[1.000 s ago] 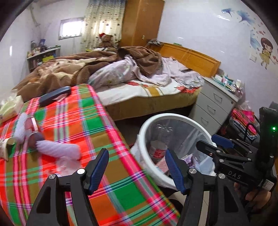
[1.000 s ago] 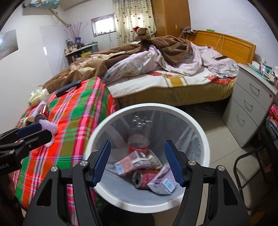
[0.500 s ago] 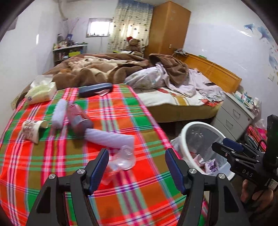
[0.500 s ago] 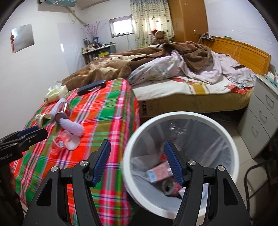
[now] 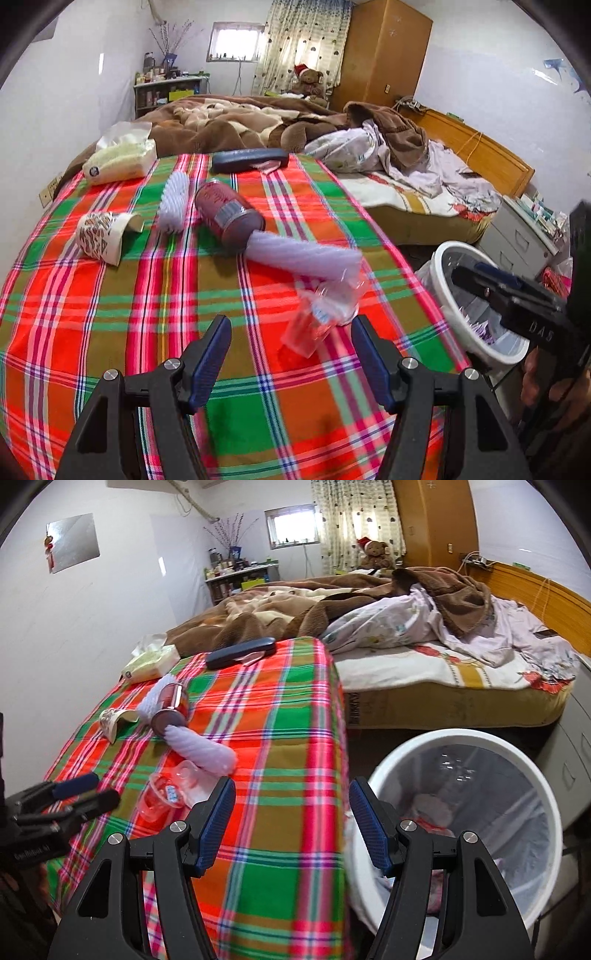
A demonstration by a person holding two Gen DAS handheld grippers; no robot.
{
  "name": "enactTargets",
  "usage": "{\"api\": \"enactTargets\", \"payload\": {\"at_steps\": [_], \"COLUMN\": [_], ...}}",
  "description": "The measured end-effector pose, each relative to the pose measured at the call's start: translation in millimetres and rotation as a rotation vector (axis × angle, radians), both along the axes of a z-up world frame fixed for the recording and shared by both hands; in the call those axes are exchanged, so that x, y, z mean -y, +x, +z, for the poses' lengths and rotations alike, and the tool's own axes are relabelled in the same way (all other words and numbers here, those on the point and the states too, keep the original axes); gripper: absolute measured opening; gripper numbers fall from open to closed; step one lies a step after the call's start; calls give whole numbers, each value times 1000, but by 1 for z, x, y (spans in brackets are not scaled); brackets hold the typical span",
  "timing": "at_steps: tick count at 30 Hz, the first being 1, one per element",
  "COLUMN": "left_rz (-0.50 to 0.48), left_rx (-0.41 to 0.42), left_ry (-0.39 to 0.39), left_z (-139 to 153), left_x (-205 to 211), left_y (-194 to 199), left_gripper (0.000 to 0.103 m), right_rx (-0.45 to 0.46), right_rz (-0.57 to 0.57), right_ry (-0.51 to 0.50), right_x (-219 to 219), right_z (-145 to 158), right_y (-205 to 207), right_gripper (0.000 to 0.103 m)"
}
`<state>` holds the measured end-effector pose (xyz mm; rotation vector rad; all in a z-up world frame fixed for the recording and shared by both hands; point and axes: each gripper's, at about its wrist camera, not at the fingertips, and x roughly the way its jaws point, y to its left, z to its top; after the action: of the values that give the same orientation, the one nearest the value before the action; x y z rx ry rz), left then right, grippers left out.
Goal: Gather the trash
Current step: 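Move both tools back over the bed toward the clear plastic cup and lid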
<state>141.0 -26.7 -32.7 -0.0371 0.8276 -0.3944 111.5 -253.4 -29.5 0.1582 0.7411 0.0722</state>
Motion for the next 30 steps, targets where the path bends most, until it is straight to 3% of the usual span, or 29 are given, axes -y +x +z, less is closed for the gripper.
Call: {"api": "enactTargets", "payload": {"at_steps": [13, 21, 25, 30], "left_rz": [-67, -86, -63, -5], "left_rx": [-70, -74, -79, -97], "left_ry": [27, 48, 20, -23], "left_z": [-35, -42, -41, -42], "left_x": [15, 24, 19, -3], "left_y": [31, 49, 56, 61], "left_gripper": [67, 67, 67, 56], "right_rx": [-33, -58, -65, -67], "right_rz": [34, 43, 63, 89], "right_ry": [-14, 11, 23, 4], "right_x": [-25, -31, -39, -50], "right_z": [-5, -11, -14, -18], "right_y": [16, 26, 30, 34], "right_gripper": [65, 65, 65, 65]}}
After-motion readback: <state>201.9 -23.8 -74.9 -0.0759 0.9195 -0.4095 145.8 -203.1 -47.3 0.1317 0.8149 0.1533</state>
